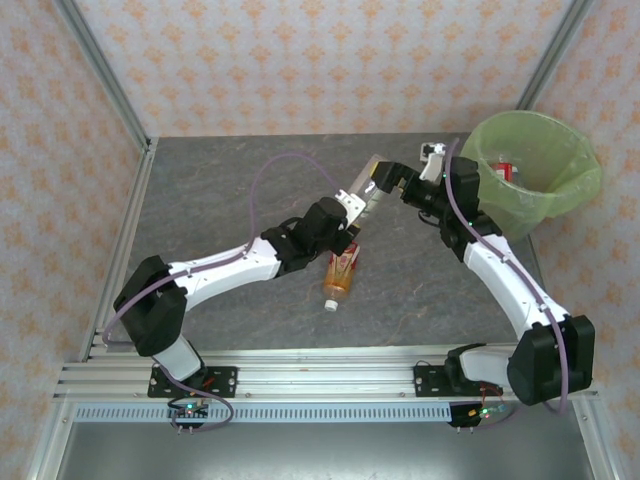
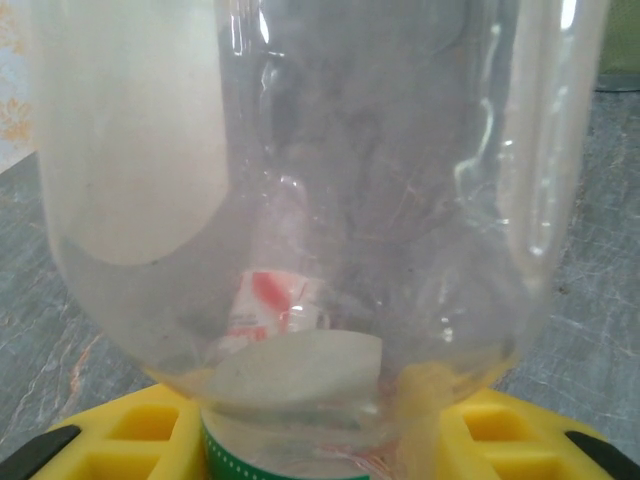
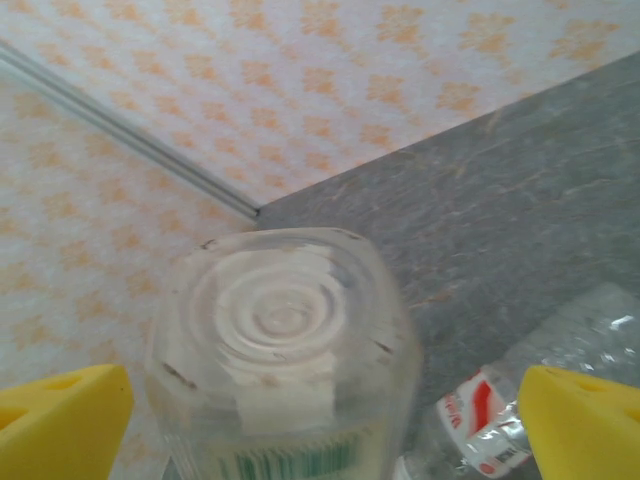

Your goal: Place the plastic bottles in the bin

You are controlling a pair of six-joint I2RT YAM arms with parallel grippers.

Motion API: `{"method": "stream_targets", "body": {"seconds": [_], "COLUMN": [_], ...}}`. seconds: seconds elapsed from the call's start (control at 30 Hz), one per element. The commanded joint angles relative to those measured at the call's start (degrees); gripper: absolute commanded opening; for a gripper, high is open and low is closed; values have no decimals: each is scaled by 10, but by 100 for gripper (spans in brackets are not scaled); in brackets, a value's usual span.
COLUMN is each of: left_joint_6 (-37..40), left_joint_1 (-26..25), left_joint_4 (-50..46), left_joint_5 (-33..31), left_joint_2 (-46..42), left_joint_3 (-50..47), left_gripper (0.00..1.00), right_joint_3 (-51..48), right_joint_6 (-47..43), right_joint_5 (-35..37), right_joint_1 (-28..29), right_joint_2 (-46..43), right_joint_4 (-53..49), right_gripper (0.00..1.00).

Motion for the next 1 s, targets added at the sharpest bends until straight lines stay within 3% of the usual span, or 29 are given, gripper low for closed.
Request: {"method": "stream_targets", "body": {"seconds": [0.0,0.27,0.3,0.37,0.43,0.87,0.9,0.97], "left_joint_6": [18,19,18,15,14,17,15,10], "left_joint_1": [-13,-25,-25,-25,-25,-25,-25,-25], "left_joint_4": [42,71,72,72,73,30,29,28], "left_joint_5": [-27,-54,-53,-51,-50,-36,-35,-32], "left_joint_2": [-32,-41,-41,-42,-43,-20,-20,-20], "left_joint_3": [-4,-20,-21,-22,-22,13,14,13], "left_gripper": [0,0,0,0,0,0,2,17], "right_joint_3": [-6,-20,-21,-25,-31,-38,-38,-38], "right_joint_6": [-31,-1,-1,-1,-2,-38,-39,-42], "right_joint_5": [1,75,78,76,63,41,43,49], "right_joint_1": [26,38,38,39,39,39,39,39], "right_joint_2": [3,9,8,5,1,-12,-12,-13], "right_joint_4": [46,89,90,98,109,104,103,100], "right_gripper": [99,99,96,79,72,47,45,44]}}
